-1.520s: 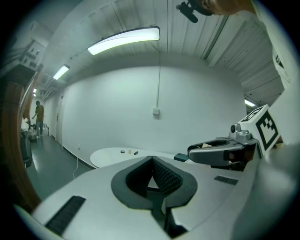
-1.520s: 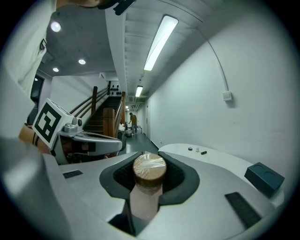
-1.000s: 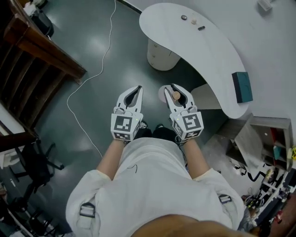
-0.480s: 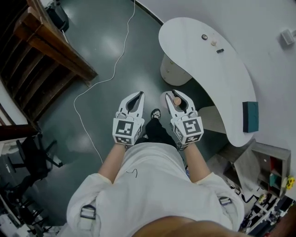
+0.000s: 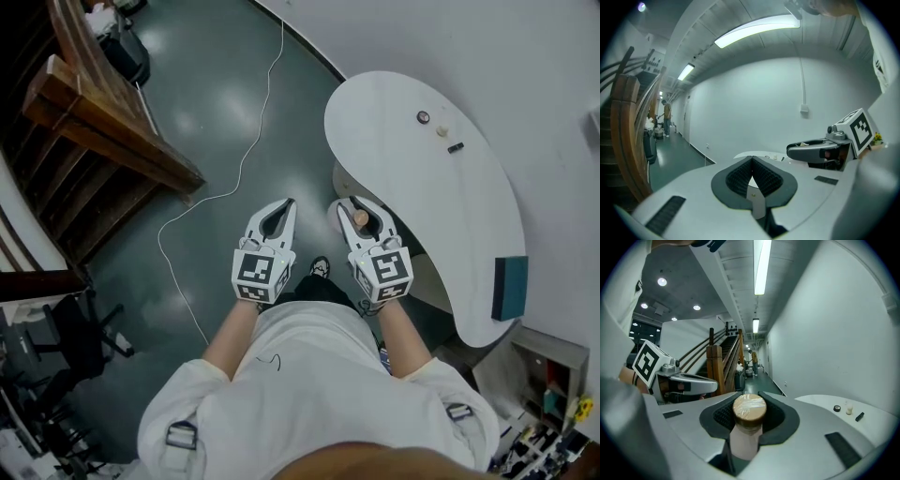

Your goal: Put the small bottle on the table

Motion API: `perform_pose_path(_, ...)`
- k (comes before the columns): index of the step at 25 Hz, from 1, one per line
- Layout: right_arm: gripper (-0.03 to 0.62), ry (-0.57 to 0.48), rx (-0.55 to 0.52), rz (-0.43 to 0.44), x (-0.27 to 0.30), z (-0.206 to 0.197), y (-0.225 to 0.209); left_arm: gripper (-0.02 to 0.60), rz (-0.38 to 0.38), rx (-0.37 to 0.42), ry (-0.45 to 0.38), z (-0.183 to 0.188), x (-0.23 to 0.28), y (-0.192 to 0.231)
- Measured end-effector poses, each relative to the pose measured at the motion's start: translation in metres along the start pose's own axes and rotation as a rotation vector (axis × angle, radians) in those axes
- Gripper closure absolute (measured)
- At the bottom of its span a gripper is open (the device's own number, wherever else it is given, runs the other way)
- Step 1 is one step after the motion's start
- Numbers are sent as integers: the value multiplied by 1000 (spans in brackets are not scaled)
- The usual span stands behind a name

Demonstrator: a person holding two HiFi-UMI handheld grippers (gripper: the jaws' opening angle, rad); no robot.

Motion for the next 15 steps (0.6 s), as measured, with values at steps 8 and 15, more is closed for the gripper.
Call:
perform_pose_path(8,496,4,37,-63,18,7,-61,569,-48,21,21,19,63,-6)
perform_pose_path(15,496,8,84,-179,24,8,-114,569,-172,46,41,34,135,-18)
Point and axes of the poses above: the fingertips, and each gripper's own axes: x forward along the fingers, y to its left, z out of its top, the point moved 4 cm from there along -x, backward along the fingers, and after that the axes turned 1 degree about z, right-handed, at the moved point
